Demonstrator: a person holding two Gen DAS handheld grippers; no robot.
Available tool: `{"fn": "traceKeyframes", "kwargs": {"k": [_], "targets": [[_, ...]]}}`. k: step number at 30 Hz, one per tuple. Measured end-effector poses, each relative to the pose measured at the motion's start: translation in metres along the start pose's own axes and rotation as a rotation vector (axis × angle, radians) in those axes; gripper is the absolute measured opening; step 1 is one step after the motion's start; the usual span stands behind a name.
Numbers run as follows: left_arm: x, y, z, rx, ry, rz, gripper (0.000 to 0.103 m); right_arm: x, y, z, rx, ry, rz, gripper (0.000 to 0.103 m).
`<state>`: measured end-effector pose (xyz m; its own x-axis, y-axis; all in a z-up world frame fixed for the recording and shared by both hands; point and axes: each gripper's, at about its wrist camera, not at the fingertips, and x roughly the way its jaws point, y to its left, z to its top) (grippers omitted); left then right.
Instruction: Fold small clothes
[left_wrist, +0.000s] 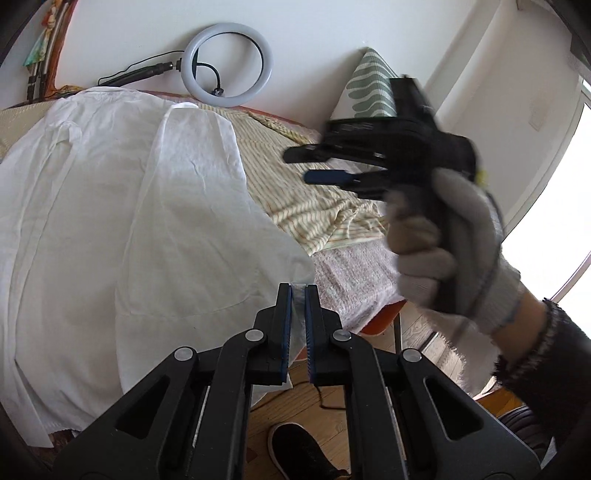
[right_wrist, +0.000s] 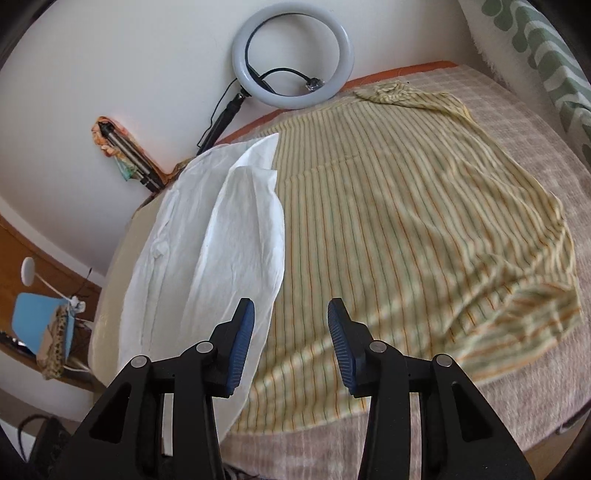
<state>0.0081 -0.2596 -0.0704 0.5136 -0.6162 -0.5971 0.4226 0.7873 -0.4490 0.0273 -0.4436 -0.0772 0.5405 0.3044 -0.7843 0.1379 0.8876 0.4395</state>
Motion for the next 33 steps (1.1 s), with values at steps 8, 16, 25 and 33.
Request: {"fn": "traceKeyframes", "kwargs": {"k": [8,16,25,33], "targets": [[-0.004,0.004,0.004,-0.011,-0.016,0.000,0.005,0.074,0.000,0.031,0.101,-0.001,0.101,0.040],[-0.016,0.025,0.006,-0.075,-0.034,-0.023,0.005,0.092,0.048,0.038,-0.085,0.040,-0.018,0.003],[-0.049,0.067,-0.007,-0.176,-0.038,0.008,0.005,0.091,0.124,0.054,-0.231,0.030,-0.163,0.002],[-0.081,0.103,-0.030,-0.260,-0.035,0.060,0.005,0.130,0.212,0.030,-0.467,0.075,-0.209,0.002]]}}
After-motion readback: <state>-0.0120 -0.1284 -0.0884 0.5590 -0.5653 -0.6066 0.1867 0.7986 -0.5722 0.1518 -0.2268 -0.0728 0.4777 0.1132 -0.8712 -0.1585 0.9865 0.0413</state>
